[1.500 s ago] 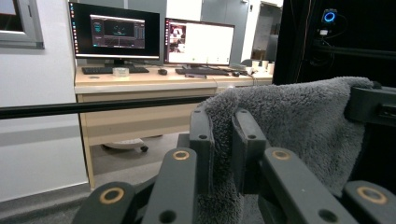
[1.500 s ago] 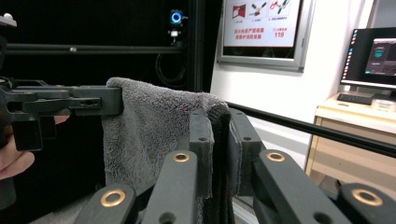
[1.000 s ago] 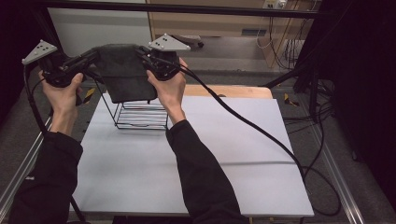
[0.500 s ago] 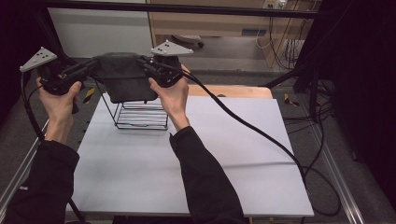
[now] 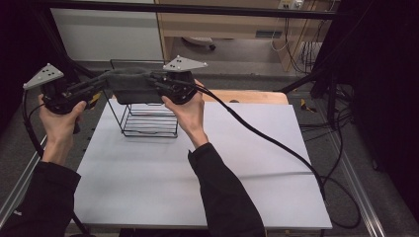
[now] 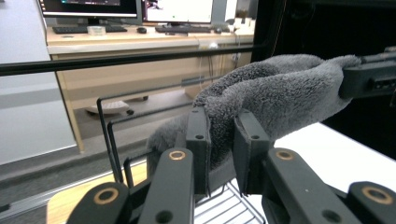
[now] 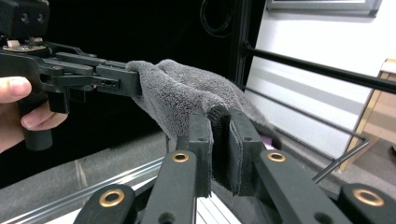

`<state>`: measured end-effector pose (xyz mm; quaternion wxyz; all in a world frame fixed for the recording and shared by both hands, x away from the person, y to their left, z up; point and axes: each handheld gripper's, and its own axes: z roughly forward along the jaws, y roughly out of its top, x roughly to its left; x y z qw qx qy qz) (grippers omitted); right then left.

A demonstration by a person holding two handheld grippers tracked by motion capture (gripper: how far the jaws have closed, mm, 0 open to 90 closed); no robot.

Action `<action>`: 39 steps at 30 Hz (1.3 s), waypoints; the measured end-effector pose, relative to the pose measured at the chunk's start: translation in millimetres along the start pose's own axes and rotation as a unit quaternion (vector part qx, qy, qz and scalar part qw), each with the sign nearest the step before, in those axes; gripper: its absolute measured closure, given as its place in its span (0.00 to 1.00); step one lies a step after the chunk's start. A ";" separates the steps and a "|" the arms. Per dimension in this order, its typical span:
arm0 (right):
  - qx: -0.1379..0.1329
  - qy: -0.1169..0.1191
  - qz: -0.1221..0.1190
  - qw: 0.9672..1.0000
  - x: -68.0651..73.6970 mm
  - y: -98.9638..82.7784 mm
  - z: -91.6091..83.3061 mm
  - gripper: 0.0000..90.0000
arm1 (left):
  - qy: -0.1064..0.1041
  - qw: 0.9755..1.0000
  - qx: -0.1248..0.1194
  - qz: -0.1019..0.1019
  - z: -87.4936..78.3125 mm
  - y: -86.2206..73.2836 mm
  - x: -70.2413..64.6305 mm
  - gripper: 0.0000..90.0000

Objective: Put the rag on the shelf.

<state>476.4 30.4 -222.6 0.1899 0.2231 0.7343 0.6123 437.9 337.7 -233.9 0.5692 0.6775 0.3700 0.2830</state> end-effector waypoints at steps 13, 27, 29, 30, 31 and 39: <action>0.006 0.006 -0.003 1.000 3.0 -10.3 1.3 0.91 | 0.012 0.999 0.002 -0.031 -12.1 22.6 -0.4 0.79; 0.017 0.012 -0.016 1.000 5.1 -21.0 0.7 0.89 | -0.001 0.998 0.062 -0.028 6.6 31.4 -10.9 0.99; 0.020 0.013 -0.020 1.000 5.2 -21.9 0.9 0.87 | -0.005 0.997 0.074 -0.024 6.5 26.4 -12.1 1.00; 0.021 0.014 -0.019 0.999 5.5 -22.5 0.7 0.87 | -0.007 0.997 0.077 -0.023 6.1 23.5 -12.4 1.00; 0.021 0.016 -0.019 0.999 5.4 -23.1 0.5 0.85 | -0.009 0.996 0.082 -0.022 6.0 20.6 -12.3 1.00; 0.032 0.021 -0.022 0.999 6.6 -23.5 -2.0 0.66 | -0.010 0.994 0.110 -0.007 11.6 -1.2 -13.2 1.00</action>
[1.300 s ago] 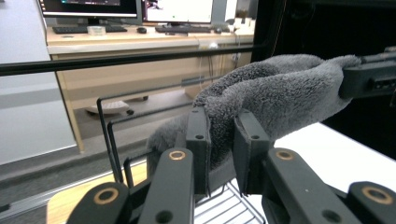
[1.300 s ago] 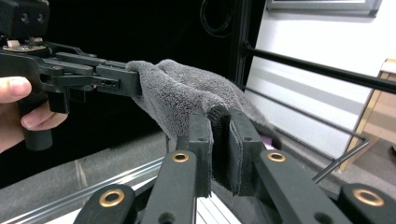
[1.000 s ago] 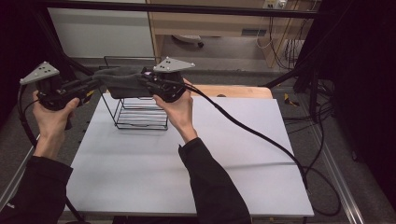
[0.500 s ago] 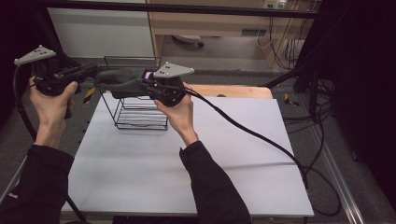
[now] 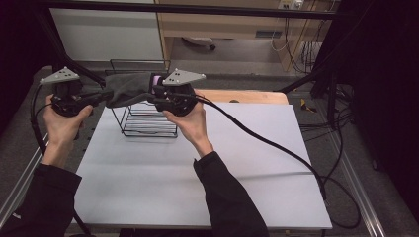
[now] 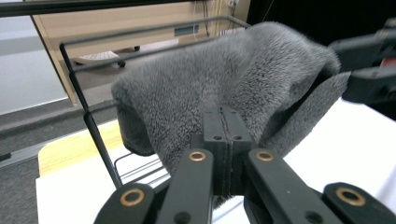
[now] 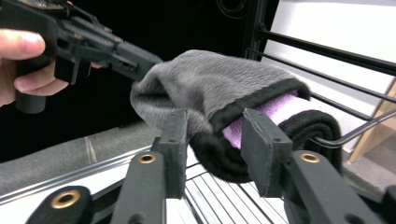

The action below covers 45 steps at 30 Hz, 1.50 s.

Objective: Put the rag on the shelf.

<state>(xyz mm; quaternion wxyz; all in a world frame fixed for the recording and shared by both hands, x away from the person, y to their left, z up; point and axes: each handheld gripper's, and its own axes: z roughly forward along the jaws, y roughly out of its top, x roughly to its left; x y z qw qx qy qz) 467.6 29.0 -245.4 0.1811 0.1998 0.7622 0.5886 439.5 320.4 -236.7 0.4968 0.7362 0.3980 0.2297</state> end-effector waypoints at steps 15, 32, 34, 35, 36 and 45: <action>0.008 0.005 0.043 0.999 -7.6 -1.8 9.4 0.96 | 0.018 1.000 0.018 0.011 24.6 -19.5 2.2 1.00; 0.058 -0.018 0.067 0.996 -15.8 -33.2 35.0 1.00 | 0.033 0.999 0.012 0.002 40.8 -34.3 9.1 1.00; 0.053 -0.015 0.062 0.997 -14.9 -33.5 33.3 0.99 | 0.030 1.000 0.008 -0.001 38.9 -34.6 9.6 1.00; 0.052 -0.011 0.059 0.997 -13.9 -33.2 32.3 0.98 | 0.028 1.000 0.005 -0.003 37.6 -34.8 9.7 1.00; 0.049 -0.009 0.057 0.997 -12.8 -32.5 31.1 0.97 | 0.027 1.000 0.004 -0.004 36.3 -34.9 9.5 0.99; 0.033 0.007 0.044 0.998 -5.7 -18.9 9.0 0.77 | 0.016 1.000 0.002 -0.005 18.3 -32.3 3.4 0.80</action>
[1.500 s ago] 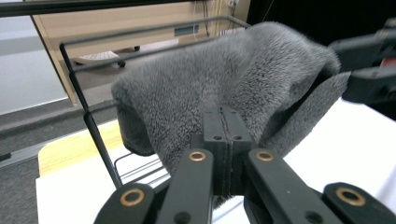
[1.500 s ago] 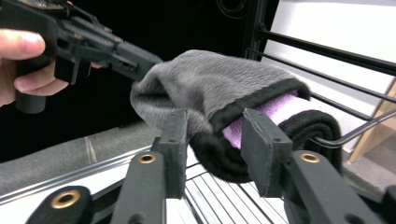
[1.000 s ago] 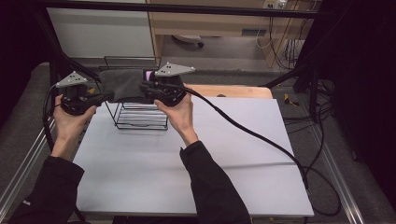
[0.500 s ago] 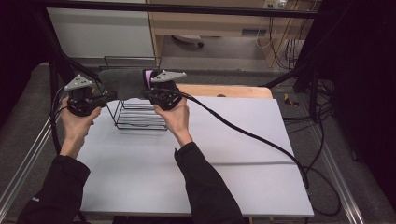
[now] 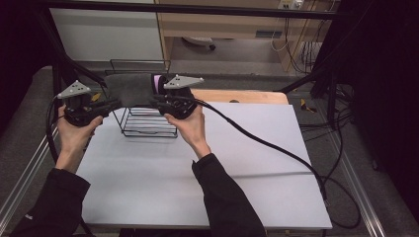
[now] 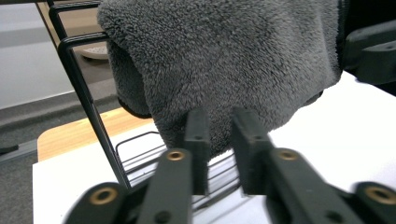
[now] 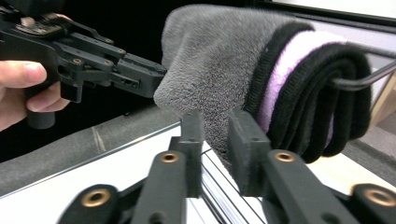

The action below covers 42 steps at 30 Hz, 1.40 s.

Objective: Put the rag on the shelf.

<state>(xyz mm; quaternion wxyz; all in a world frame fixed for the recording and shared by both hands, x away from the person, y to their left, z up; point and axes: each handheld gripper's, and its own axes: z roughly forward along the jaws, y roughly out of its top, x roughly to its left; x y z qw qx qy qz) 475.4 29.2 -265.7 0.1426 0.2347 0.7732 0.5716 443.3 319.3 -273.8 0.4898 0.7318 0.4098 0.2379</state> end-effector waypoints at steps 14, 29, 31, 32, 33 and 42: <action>0.026 -0.009 0.003 1.000 -8.9 -0.2 -41.5 0.32 | 0.018 1.000 0.022 0.003 -11.9 -14.5 -5.5 0.41; 0.030 -0.030 0.046 0.998 -45.6 -49.6 -122.3 0.08 | -0.007 0.999 0.035 0.008 -1.9 -48.8 -26.8 0.14; 0.028 -0.038 0.053 0.997 -49.9 -61.1 -135.1 0.06 | -0.011 0.999 0.036 0.012 1.0 -53.9 -31.5 0.10; 0.028 -0.041 0.055 0.997 -51.2 -65.0 -139.1 0.06 | -0.014 0.999 0.037 0.013 3.0 -57.3 -34.5 0.08; 0.029 -0.044 0.059 0.997 -53.0 -71.6 -145.9 0.05 | -0.016 0.999 0.036 0.014 4.4 -59.6 -36.4 0.07; 0.042 -0.055 0.080 0.994 -64.1 -123.7 -183.3 0.01 | -0.040 0.998 0.051 0.015 23.9 -94.9 -56.1 0.05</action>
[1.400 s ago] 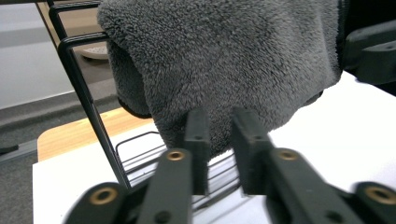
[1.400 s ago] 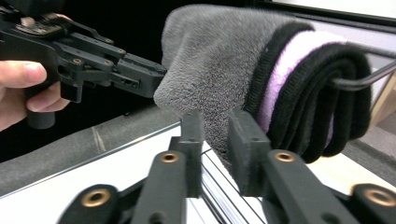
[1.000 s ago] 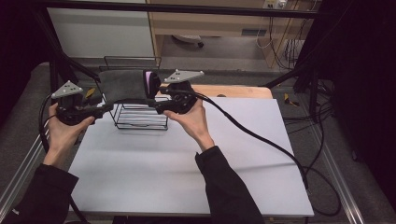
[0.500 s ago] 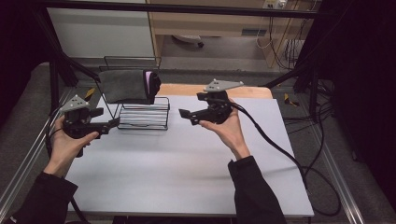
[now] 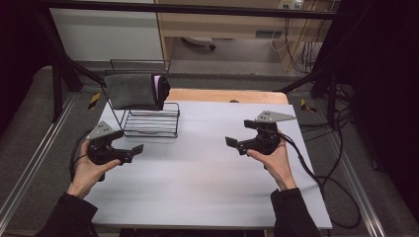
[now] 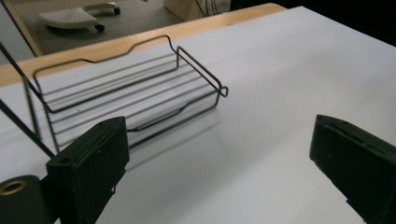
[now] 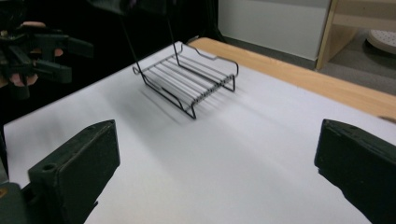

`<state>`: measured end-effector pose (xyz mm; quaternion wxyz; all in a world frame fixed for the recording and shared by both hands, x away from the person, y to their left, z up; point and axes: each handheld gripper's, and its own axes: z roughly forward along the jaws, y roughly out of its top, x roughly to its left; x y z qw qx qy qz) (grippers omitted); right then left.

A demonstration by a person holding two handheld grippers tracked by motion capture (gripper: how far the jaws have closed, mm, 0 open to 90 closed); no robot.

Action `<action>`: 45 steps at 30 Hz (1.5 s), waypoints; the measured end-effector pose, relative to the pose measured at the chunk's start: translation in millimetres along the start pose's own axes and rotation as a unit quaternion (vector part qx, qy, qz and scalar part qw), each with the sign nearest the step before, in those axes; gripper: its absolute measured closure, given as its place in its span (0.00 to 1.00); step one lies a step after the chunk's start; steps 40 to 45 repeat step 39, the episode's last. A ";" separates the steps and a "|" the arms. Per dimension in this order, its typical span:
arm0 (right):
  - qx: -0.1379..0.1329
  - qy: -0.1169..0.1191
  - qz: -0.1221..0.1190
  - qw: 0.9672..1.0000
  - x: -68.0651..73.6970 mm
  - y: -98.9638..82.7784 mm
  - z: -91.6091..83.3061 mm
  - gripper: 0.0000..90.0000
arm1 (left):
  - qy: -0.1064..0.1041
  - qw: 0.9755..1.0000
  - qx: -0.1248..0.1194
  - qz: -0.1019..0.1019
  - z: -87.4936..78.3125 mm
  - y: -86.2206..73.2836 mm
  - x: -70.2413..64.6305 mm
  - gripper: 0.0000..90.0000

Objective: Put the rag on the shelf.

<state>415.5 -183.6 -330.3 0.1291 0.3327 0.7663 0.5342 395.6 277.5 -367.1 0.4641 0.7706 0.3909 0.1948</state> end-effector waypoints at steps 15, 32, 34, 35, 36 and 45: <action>0.043 -0.003 0.027 0.999 -31.6 -89.3 -20.6 0.01 | -0.007 1.000 0.025 0.006 19.1 -50.9 -9.0 0.06; 0.074 -0.031 0.056 0.995 -45.6 -146.6 -36.1 0.01 | -0.020 0.999 0.043 0.019 18.5 -78.0 -7.6 0.06; 0.070 -0.033 0.057 0.995 -45.6 -147.5 -36.9 0.01 | -0.021 0.999 0.045 0.017 18.6 -79.1 -7.0 0.06; 0.068 -0.033 0.055 0.996 -46.0 -147.6 -37.3 0.01 | -0.021 0.999 0.045 0.017 18.7 -79.5 -6.6 0.06; 0.068 -0.034 0.056 0.996 -45.8 -147.7 -37.9 0.01 | -0.021 0.999 0.046 0.017 18.8 -79.8 -6.2 0.06; 0.069 -0.036 0.056 0.995 -45.8 -149.2 -38.7 0.01 | -0.021 0.998 0.049 0.015 19.2 -80.4 -6.0 0.06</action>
